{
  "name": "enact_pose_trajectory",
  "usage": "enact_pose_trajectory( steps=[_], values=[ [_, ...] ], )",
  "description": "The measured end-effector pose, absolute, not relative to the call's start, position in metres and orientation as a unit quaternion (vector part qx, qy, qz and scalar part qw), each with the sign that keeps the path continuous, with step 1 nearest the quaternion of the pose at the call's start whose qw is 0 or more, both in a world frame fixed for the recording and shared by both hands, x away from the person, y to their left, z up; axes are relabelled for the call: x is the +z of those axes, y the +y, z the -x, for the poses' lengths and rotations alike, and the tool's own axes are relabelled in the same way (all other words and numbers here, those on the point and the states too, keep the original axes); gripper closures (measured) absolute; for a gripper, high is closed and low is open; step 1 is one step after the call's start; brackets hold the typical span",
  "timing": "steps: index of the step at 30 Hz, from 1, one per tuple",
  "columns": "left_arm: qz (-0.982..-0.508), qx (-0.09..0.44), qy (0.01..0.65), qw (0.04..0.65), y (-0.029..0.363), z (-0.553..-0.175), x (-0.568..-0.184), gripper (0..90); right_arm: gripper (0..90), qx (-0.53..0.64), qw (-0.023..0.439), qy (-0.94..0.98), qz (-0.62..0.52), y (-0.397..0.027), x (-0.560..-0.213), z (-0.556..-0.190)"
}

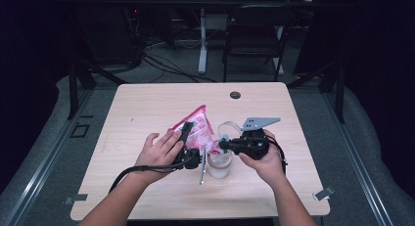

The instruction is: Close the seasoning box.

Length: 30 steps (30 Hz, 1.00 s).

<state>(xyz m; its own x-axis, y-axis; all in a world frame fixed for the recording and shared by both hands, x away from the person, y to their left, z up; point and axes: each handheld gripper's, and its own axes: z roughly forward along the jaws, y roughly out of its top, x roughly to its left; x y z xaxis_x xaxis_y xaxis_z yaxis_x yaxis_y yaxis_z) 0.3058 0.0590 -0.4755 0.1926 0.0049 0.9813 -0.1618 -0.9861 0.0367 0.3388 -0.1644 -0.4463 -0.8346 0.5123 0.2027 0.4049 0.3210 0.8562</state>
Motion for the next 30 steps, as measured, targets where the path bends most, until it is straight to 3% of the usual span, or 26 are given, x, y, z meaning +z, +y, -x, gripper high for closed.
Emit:
enact_pose_trajectory(
  steps=[30],
  values=[
    [-0.763,0.641,-0.055,0.060,0.0556,-0.3039,-0.4767,66.1,90.0,0.504,0.058,0.813,-0.285,-0.1650,-0.4473,-0.3392]
  ],
)
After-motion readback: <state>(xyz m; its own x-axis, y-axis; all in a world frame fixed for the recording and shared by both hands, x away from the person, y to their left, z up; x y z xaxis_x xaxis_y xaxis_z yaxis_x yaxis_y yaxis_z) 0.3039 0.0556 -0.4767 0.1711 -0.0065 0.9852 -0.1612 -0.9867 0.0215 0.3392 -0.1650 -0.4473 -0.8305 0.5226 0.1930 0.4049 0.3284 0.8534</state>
